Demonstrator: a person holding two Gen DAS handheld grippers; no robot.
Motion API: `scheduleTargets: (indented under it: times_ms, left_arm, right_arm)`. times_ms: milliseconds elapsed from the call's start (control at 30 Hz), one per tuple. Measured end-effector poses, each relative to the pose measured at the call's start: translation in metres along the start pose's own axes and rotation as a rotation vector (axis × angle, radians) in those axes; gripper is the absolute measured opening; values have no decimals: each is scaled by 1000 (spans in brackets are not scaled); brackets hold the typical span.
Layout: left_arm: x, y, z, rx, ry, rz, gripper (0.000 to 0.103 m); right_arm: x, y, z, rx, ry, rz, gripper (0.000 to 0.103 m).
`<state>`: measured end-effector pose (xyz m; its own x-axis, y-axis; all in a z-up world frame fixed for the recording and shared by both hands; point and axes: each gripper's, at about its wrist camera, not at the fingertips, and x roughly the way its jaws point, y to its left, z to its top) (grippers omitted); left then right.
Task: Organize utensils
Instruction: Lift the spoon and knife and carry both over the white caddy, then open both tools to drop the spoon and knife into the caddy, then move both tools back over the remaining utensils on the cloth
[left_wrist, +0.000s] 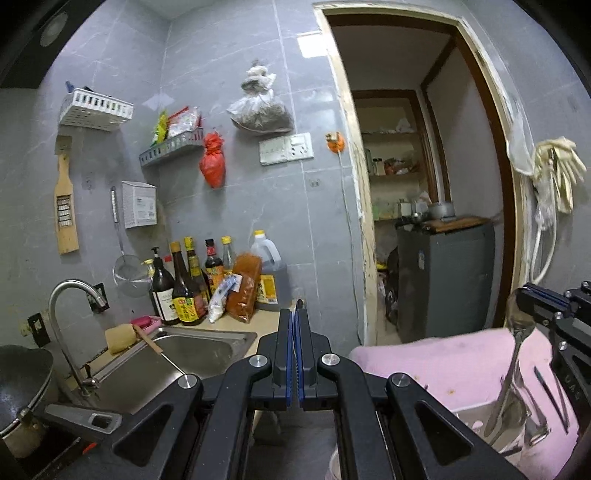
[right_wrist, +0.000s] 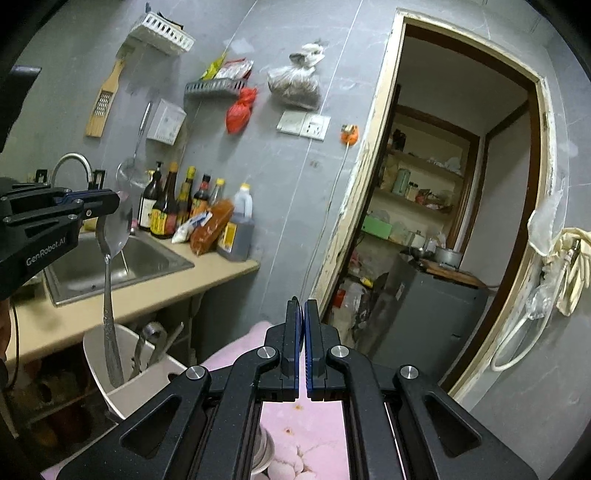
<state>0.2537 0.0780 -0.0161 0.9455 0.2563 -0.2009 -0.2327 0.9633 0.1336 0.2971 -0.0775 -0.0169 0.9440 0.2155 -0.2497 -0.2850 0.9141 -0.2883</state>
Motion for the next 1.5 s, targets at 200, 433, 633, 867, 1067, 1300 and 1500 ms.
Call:
scheduleTargets:
  times_ms: [200,433,633,867,1067,1300,1500]
  left_arm:
    - [3,-9,-12,-4,27,-19,2]
    - [-2,-25,-22,63,43,-62,3]
    - [5,-12,-27,-70,152,-188,6]
    - [10,4,-32,-228,248,-313,8]
    - [-3,-3,-18,-245,216,-339,37]
    - [-27,-33,3,-240,152,-367,61]
    - [-43,-68,14,-206,102,-333,95]
  right_arm:
    - [4,-3,-13,32,40,34,2]
    - [4,-5,-26,66,86,96,3]
    - [0,-15,-31,122,111,157,14]
    - [-10,-40,-29,213,112,155,23]
    - [-24,-76,-25,300,101,89,51]
    - [-51,-121,-28,339,72,7,75]
    - [-74,-159,-35,332,56,-79,93]
